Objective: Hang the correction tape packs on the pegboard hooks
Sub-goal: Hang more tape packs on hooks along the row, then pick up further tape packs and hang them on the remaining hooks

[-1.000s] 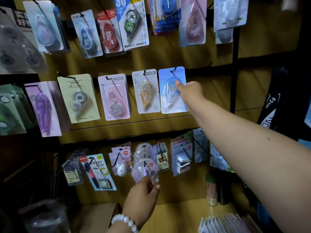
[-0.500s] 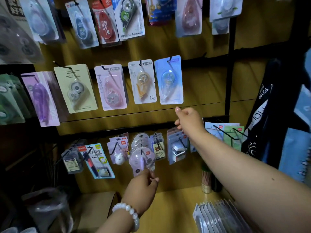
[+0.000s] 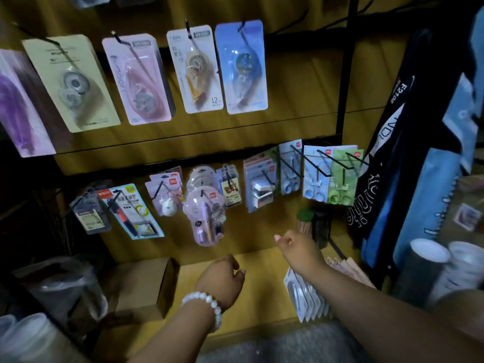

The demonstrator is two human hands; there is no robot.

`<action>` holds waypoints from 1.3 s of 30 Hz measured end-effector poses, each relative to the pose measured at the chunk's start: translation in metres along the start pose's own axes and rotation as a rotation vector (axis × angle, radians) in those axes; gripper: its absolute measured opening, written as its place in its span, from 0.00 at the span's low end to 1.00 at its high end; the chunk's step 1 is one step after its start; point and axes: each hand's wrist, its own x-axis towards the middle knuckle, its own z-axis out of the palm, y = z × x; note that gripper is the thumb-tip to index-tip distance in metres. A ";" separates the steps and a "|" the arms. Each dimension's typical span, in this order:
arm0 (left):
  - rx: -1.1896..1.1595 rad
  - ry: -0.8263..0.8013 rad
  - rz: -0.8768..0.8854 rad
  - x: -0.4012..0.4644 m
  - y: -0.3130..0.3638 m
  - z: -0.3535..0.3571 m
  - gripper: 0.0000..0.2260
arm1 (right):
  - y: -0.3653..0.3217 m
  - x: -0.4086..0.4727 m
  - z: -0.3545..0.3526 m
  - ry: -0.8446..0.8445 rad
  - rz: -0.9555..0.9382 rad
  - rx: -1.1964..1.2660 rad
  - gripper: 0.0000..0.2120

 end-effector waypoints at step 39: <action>-0.050 -0.388 -0.134 0.080 -0.043 0.186 0.13 | 0.162 0.052 0.154 -0.041 0.394 -0.611 0.13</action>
